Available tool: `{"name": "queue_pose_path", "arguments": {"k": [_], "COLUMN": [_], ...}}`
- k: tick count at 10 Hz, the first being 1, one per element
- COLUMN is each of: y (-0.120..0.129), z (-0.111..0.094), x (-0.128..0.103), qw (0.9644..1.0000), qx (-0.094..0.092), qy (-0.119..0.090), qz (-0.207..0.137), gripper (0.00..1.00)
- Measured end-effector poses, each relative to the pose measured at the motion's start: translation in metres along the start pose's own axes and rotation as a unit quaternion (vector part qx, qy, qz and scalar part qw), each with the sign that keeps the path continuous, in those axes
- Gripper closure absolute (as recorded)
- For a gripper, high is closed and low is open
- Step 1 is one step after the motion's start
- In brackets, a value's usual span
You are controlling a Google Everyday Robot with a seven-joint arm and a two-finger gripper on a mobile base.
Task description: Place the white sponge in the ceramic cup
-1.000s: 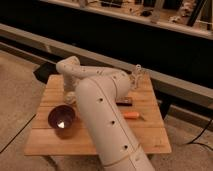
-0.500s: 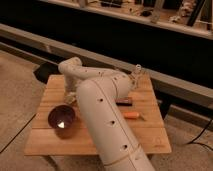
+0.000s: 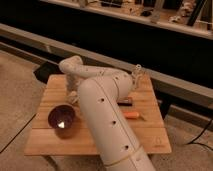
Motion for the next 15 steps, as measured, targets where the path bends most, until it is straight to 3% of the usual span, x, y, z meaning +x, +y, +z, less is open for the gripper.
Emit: {"name": "queue_pose_path", "arguments": {"k": [4, 9, 11, 15], "y": [-0.012, -0.025, -0.029, -0.033], "z": [-0.013, -0.051, -0.071, -0.13], "x": [0.002, 0.002, 0.005, 0.011], "qw": [1.0, 0.9994, 0.9988, 0.9958], "qx": [0.007, 0.017, 0.022, 0.029], "qy": [-0.003, -0.028, -0.042, -0.084], "qz": [-0.002, -0.009, -0.013, -0.022], "gripper": [1.0, 1.0, 1.0, 1.0]}}
